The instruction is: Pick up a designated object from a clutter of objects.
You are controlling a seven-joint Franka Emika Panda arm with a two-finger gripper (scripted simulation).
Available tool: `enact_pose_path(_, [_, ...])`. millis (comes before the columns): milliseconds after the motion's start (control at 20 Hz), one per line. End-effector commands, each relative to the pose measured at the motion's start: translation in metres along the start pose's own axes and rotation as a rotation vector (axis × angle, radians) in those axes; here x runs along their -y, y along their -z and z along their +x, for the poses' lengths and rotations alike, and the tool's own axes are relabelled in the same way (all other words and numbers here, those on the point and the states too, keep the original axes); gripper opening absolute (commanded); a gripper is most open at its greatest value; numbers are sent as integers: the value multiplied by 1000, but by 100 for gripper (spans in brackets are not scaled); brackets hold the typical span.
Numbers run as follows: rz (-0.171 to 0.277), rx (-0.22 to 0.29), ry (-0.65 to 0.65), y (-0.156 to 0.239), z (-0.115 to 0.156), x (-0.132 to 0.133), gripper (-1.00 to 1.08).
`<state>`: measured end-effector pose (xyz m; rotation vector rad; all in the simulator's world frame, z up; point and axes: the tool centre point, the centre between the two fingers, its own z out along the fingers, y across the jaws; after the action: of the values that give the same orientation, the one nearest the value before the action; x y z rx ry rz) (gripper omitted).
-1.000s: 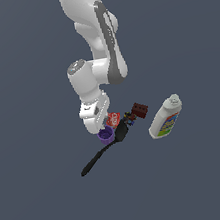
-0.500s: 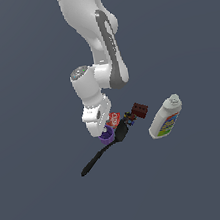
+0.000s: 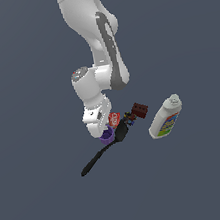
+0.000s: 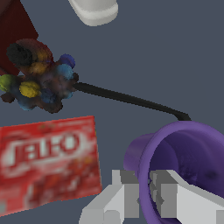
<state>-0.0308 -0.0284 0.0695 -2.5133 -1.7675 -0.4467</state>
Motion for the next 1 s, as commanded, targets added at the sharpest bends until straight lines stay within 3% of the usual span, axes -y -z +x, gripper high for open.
enact_pose_path(0, [0, 0, 0, 0, 0, 0, -100])
enact_pose_path(500, [0, 0, 0, 3, 0, -2, -100])
enact_pose_path(950, [0, 0, 1, 28, 3, -16, -100])
